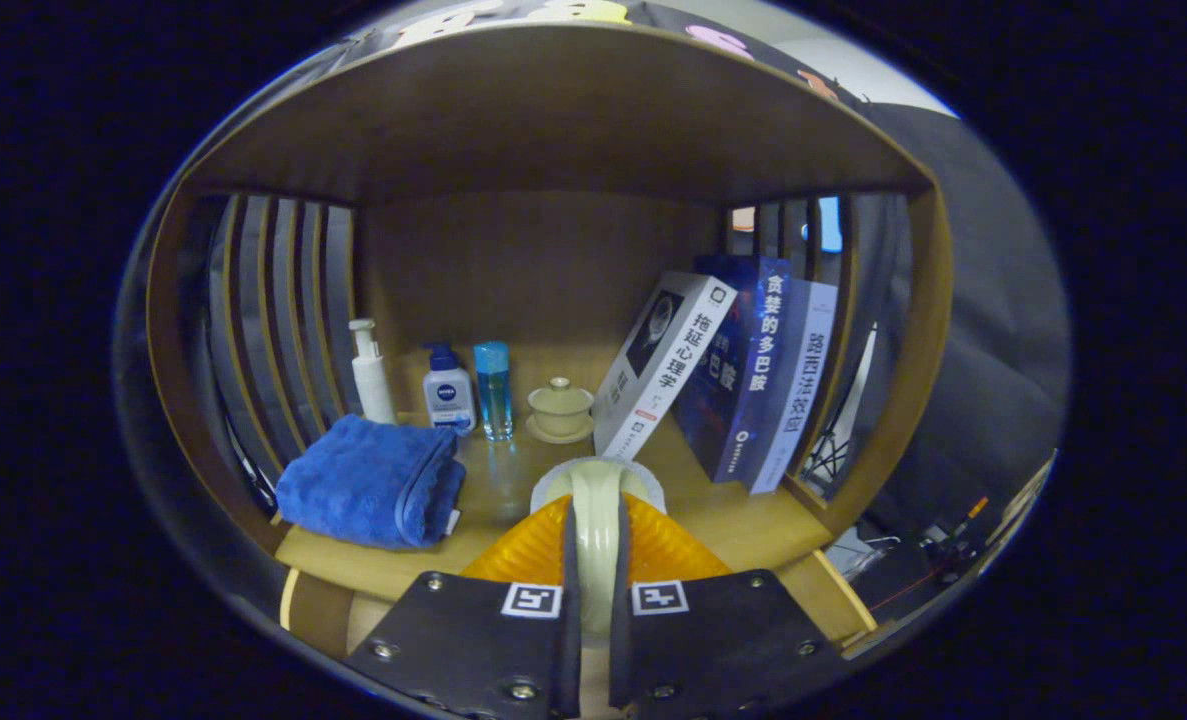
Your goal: Pull open the drawer, take out the items inside it, and place them on the countertop above the cabinet.
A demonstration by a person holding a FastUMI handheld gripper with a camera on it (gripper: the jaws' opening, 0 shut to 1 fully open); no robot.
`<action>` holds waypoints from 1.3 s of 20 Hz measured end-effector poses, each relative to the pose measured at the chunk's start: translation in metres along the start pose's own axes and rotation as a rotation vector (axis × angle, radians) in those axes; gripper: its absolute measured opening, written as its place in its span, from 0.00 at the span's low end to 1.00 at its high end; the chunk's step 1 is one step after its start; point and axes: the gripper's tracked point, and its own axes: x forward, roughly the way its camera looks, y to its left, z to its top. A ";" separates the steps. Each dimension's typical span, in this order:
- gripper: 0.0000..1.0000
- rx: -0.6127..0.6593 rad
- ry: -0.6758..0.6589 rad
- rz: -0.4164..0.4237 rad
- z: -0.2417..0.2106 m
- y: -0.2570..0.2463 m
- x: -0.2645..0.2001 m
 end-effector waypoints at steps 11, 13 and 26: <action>0.12 -0.032 0.099 0.018 -0.038 0.002 0.081; 0.11 -0.011 0.084 0.012 -0.035 0.001 0.087; 0.79 0.050 0.000 0.043 -0.013 0.003 0.086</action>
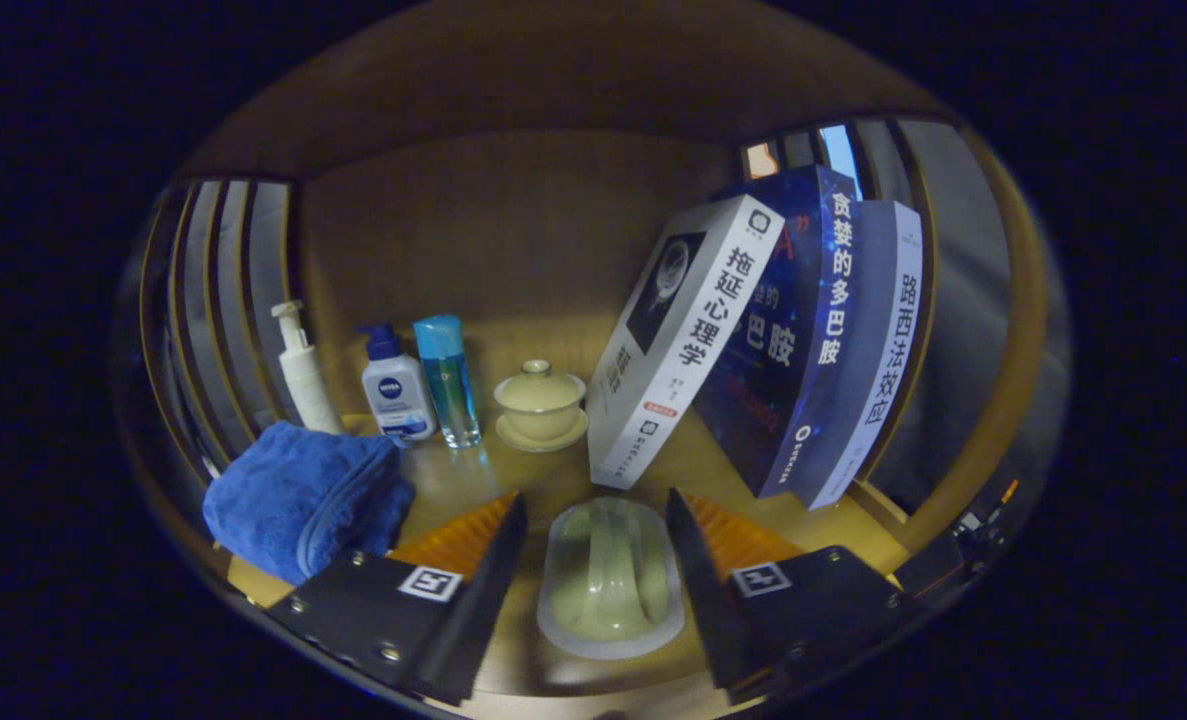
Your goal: Pull open the drawer, take out the items inside it, and place them on the countertop above the cabinet.
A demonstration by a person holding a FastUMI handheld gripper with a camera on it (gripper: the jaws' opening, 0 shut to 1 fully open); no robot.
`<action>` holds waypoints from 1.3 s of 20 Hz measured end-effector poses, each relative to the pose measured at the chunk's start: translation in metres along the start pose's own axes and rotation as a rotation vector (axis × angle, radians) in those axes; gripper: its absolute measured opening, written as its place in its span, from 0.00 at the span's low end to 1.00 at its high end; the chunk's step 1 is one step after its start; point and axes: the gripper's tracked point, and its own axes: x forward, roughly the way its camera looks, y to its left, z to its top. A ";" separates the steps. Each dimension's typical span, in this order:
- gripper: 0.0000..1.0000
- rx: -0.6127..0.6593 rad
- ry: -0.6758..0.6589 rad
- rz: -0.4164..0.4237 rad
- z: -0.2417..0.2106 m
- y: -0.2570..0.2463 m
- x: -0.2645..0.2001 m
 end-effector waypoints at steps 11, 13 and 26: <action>0.94 -0.002 -0.186 -0.024 0.059 -0.008 -0.076; 0.94 -0.007 -0.206 -0.041 0.059 -0.012 -0.094; 0.93 -0.013 -0.279 -0.013 -0.035 0.000 -0.200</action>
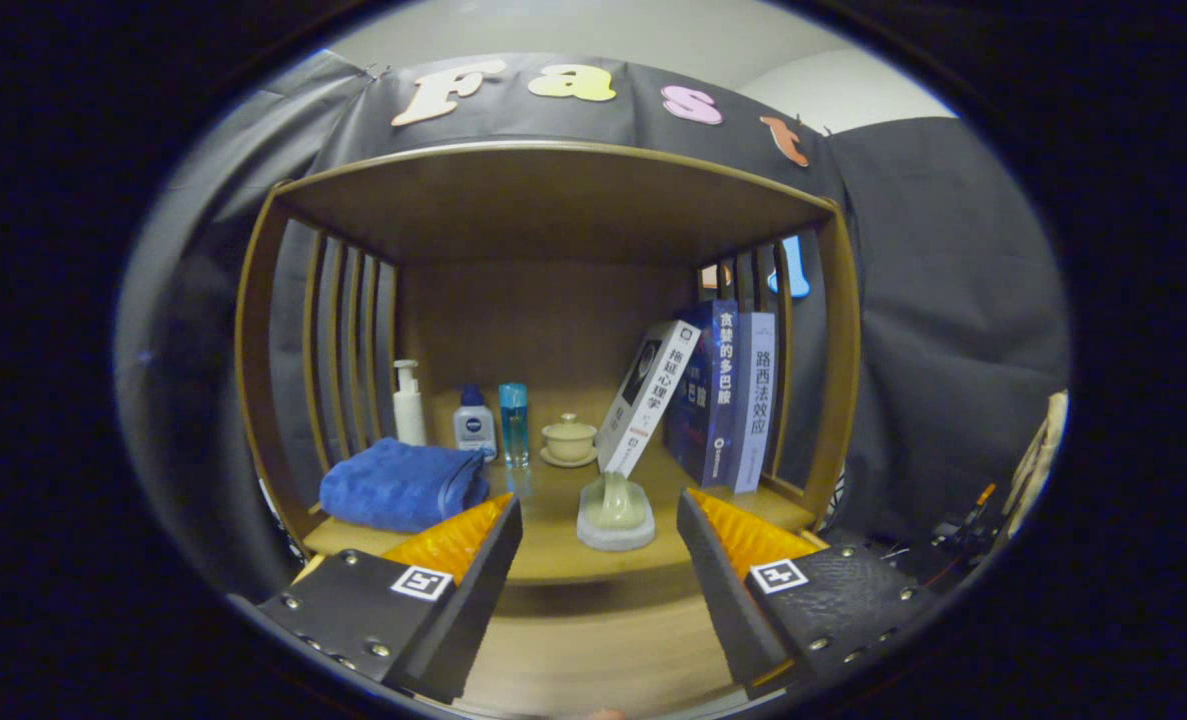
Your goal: Pull open the drawer, take out the items inside it, and place them on the countertop above the cabinet.
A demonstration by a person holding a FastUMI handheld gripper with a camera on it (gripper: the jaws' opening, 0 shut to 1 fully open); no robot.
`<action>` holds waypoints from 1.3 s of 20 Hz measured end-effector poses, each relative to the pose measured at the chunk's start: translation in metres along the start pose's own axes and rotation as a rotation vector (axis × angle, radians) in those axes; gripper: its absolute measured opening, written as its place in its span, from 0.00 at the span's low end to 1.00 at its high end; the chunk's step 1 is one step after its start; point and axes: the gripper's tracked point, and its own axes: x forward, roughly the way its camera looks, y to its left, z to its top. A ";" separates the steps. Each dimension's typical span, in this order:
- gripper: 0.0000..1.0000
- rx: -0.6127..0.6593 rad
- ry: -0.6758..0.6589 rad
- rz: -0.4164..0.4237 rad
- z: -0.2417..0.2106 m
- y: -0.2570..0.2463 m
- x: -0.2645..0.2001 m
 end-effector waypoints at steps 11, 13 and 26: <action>0.93 0.052 0.085 -0.079 -0.094 -0.040 -0.079; 0.94 0.065 0.113 -0.071 -0.107 -0.042 -0.076; 0.94 0.035 0.134 -0.055 -0.124 -0.048 -0.103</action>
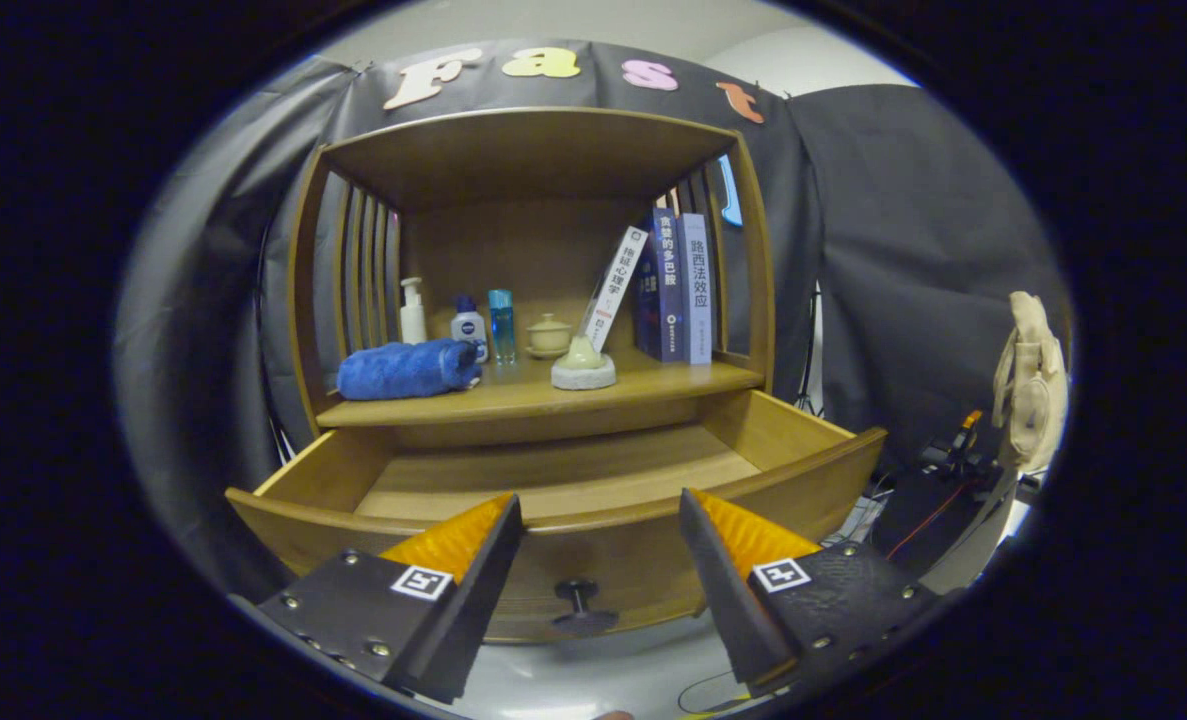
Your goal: Pull open the drawer, take out the items inside it, and place them on the countertop above the cabinet.
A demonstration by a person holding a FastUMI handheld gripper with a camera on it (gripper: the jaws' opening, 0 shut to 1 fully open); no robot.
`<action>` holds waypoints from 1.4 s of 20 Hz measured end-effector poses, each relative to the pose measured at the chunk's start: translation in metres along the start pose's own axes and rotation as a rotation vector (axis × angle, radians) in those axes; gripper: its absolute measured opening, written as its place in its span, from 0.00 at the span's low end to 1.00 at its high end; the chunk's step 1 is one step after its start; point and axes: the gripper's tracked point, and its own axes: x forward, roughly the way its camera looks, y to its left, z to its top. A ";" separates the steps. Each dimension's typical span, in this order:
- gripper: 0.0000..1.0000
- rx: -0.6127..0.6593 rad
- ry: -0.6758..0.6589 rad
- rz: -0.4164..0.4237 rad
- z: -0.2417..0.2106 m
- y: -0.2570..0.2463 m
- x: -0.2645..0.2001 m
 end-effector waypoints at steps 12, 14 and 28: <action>0.94 0.026 0.063 0.056 -0.030 0.001 0.012; 0.93 0.023 0.056 0.070 -0.028 0.000 0.015; 0.94 0.016 0.050 0.125 -0.014 0.010 0.062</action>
